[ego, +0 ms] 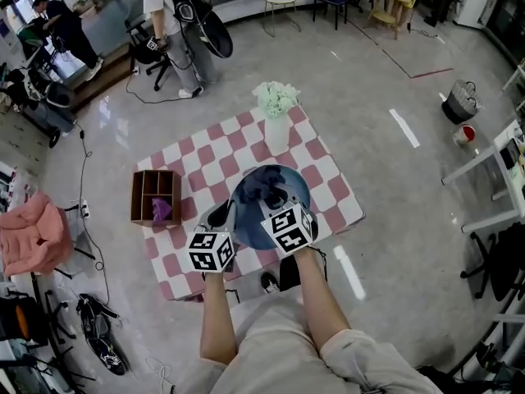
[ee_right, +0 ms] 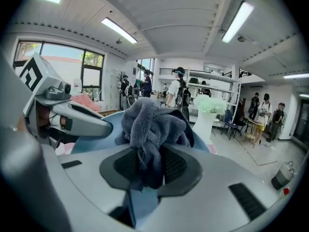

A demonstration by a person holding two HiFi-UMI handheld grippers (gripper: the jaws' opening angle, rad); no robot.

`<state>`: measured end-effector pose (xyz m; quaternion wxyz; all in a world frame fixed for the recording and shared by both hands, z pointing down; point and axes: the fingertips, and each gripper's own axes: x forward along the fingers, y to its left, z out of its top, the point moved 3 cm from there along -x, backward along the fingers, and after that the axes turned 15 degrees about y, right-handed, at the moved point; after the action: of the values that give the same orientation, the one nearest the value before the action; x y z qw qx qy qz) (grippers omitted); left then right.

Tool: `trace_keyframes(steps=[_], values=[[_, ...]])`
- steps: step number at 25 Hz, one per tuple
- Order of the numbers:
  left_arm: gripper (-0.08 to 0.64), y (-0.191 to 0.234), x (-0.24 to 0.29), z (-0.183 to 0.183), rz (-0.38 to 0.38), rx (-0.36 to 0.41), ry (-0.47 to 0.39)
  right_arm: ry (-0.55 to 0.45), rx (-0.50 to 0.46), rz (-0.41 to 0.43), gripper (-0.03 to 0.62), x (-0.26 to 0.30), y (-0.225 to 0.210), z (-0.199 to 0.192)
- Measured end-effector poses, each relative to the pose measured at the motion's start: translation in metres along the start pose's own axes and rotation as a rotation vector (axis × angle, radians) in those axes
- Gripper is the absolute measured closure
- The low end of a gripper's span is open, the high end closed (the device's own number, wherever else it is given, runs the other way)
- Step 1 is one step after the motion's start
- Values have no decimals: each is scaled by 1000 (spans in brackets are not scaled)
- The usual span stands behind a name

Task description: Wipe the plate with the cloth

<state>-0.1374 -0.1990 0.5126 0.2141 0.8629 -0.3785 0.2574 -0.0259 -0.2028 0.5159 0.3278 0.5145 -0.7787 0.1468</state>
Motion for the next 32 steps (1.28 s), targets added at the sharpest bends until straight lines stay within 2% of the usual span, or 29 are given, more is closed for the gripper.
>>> trace_keyframes(steps=[6, 14, 18, 25, 32], values=[[534, 1, 5, 3, -10, 27, 14, 29, 38, -30, 490, 4, -18, -10], [534, 2, -1, 13, -17, 19, -20, 67, 88, -102, 491, -7, -41, -25], [534, 13, -5, 9, -13, 2, -22, 92, 110, -111, 492, 0, -44, -36], [533, 24, -9, 2, 4, -16, -16, 152, 109, -118, 494, 10, -44, -57], [531, 42, -16, -7, 26, -97, -37, 222, 43, -106, 499, 19, -31, -72]])
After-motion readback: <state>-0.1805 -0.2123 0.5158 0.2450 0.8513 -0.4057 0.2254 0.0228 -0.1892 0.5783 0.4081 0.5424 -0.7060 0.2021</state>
